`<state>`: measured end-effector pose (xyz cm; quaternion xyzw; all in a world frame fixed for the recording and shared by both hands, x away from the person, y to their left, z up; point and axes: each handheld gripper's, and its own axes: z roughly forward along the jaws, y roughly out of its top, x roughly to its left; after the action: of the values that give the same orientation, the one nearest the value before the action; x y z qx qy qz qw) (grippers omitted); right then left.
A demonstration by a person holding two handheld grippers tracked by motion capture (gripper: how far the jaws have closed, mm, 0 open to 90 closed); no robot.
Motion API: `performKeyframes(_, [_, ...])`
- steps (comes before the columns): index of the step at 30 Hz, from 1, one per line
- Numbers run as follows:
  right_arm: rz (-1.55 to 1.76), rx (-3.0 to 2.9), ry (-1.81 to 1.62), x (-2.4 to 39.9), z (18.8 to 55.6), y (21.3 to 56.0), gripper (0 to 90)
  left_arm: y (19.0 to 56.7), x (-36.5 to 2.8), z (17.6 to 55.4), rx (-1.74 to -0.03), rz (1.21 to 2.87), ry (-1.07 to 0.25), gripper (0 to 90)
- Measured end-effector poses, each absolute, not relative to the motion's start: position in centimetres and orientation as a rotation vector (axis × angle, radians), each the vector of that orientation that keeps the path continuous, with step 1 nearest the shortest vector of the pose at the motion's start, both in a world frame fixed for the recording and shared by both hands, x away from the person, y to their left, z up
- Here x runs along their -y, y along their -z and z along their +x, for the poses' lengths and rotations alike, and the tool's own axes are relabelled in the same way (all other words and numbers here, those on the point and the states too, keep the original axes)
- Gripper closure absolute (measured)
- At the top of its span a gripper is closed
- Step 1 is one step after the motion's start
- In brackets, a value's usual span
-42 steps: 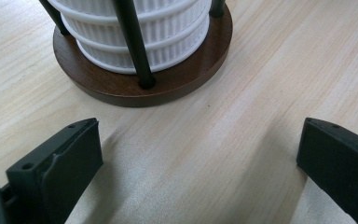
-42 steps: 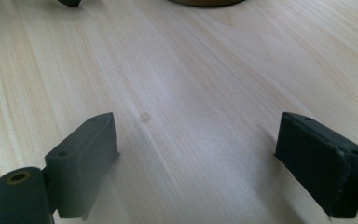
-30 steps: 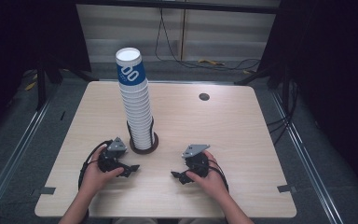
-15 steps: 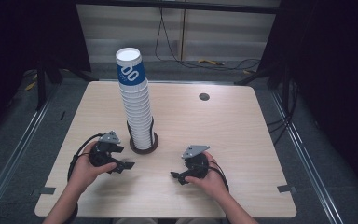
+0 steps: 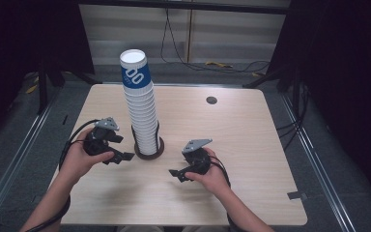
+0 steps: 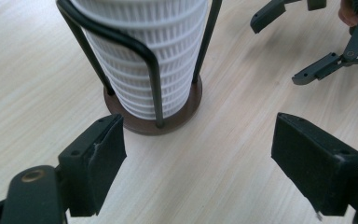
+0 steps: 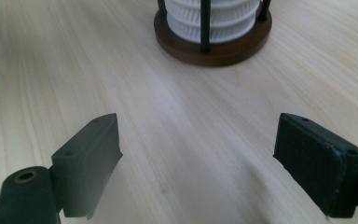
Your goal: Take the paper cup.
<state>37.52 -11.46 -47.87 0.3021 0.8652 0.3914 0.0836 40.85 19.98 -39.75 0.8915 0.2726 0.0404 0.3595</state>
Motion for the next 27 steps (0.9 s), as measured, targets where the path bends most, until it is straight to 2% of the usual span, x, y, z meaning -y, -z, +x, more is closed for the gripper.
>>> performKeyframes(17, [0.805, -2.599, -1.151, 9.1, 39.7, 43.9, 14.0, 35.4, -20.6, 42.4, -0.710, 2.304, -0.106, 17.2])
performKeyframes(27, [0.805, -2.593, -1.187, 8.6, 40.3, 43.0, 14.8, 32.7, -20.9, 43.3, -0.724, 2.292, -0.113, 16.6])
